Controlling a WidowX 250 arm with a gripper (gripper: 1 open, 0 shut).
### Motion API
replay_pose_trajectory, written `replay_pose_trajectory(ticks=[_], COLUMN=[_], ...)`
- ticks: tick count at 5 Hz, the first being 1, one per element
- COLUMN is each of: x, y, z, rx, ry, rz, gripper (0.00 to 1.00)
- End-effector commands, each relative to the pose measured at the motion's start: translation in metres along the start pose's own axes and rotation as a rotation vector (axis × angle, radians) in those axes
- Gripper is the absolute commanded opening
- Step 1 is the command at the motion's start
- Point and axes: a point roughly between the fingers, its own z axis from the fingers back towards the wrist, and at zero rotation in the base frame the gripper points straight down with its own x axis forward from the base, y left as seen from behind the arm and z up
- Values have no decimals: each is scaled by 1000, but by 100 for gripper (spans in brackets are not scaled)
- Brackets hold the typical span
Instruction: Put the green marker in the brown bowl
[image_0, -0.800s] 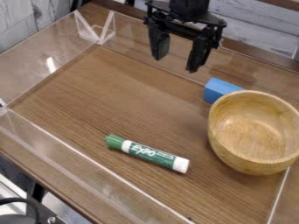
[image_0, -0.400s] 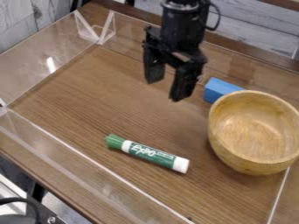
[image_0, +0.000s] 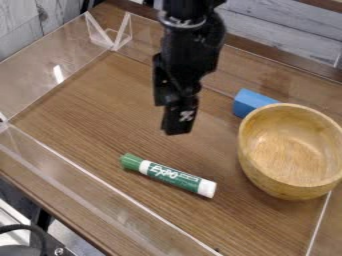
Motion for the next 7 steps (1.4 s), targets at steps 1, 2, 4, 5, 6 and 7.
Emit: replay_pose_trajectory(ticks=[1,2,4,5,6,7], x=[-4,-6,-2,0,2,2], y=[-5,-9,-12,-12,-12,-12], z=[2,-11,-48,-62,-73,-82], rx=[63,86,127,147,163,175], ry=[-31,-35,-40,-47,-53,-62], rz=[-147,-208,-213,-201,-195,-189], gripper=[100,100,100,100,100,100])
